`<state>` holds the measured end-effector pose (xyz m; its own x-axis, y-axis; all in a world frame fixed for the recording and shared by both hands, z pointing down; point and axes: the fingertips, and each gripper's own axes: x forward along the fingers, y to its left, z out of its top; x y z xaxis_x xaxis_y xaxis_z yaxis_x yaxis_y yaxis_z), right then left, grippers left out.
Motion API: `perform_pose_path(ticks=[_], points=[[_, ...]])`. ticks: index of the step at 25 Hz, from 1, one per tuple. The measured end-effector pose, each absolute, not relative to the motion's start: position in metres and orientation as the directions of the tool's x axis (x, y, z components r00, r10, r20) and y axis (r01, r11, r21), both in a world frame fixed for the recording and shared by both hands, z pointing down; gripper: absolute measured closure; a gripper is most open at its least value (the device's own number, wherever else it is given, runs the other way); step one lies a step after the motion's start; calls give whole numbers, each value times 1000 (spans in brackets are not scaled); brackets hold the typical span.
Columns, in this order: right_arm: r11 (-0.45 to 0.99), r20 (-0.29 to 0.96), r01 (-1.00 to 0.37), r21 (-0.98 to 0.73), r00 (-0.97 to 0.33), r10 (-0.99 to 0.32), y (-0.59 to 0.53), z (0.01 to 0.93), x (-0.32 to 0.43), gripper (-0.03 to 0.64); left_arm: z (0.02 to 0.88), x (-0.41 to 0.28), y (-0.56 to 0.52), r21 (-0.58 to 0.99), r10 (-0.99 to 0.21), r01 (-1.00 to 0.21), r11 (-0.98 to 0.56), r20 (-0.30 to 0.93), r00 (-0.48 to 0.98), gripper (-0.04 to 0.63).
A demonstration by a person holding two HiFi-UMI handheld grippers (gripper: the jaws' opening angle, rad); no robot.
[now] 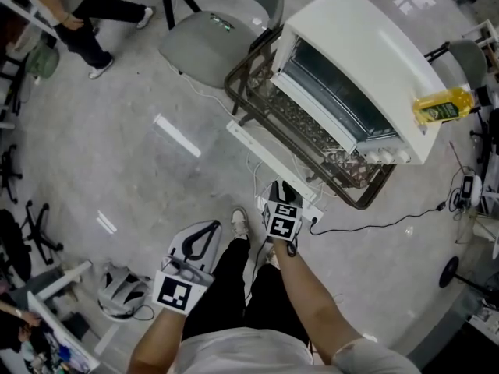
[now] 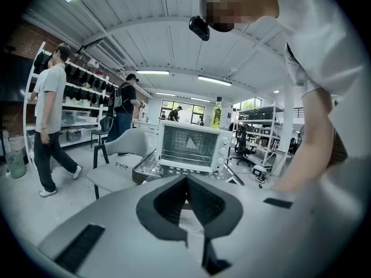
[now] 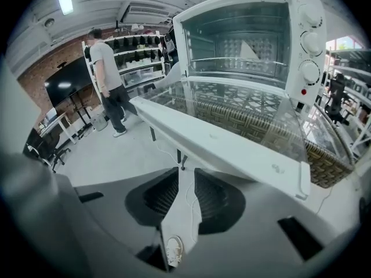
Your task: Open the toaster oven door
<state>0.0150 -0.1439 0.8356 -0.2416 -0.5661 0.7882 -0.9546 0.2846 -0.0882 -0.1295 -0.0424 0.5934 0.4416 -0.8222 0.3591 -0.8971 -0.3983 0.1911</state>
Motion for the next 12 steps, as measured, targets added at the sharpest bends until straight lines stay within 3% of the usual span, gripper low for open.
perform_pose_path(ticks=[12], points=[[323,800,-944,-72,-248,-546,-145,857,12,508,608,-133,-33,207,-817,-903,-378,385,430,578]])
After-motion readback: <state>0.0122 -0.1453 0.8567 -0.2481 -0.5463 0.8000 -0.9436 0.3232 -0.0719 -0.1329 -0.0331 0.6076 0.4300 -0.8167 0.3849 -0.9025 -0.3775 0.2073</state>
